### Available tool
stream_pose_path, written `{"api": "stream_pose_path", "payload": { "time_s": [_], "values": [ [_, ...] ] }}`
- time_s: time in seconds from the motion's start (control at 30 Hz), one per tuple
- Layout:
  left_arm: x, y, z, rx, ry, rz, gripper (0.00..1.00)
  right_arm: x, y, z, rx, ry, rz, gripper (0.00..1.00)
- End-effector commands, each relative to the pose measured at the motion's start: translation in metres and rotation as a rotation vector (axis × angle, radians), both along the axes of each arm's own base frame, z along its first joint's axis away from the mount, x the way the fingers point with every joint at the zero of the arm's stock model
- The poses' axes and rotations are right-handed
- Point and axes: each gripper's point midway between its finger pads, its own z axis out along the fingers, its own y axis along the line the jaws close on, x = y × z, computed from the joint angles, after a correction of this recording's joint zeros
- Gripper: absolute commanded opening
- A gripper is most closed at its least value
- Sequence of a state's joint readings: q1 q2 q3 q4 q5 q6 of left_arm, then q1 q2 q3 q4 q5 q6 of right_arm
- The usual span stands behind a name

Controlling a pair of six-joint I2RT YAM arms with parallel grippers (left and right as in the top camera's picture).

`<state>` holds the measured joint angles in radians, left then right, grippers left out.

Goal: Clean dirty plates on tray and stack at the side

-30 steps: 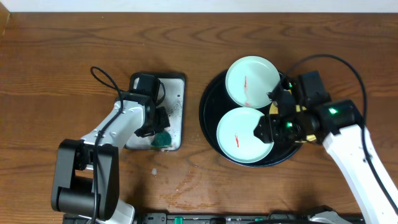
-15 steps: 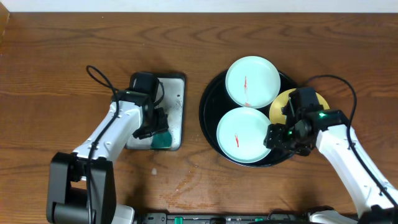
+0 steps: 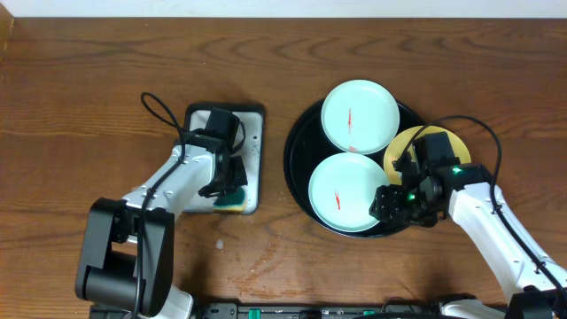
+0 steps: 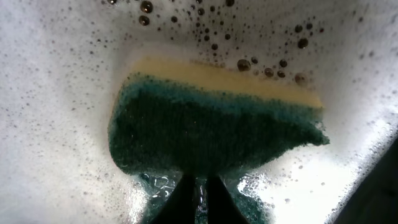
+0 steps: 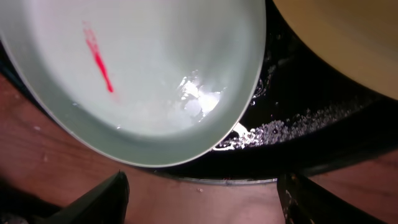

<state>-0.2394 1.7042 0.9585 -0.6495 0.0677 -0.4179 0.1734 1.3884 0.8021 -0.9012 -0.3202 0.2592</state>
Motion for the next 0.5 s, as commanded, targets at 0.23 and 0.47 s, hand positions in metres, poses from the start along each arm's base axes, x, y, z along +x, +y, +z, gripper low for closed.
{"api": "stream_pose_path", "payload": {
  "time_s": [0.23, 0.47],
  "values": [
    [0.005, -0.004, 0.060, -0.020, -0.046, -0.062, 0.07, 0.027, 0.006, -0.003, -0.002, -0.128, 0.034, 0.71],
    [-0.001, -0.027, 0.106, -0.176, -0.152, -0.128, 0.07, 0.023, 0.002, -0.036, -0.082, -0.029, 0.034, 0.51]
  ]
}}
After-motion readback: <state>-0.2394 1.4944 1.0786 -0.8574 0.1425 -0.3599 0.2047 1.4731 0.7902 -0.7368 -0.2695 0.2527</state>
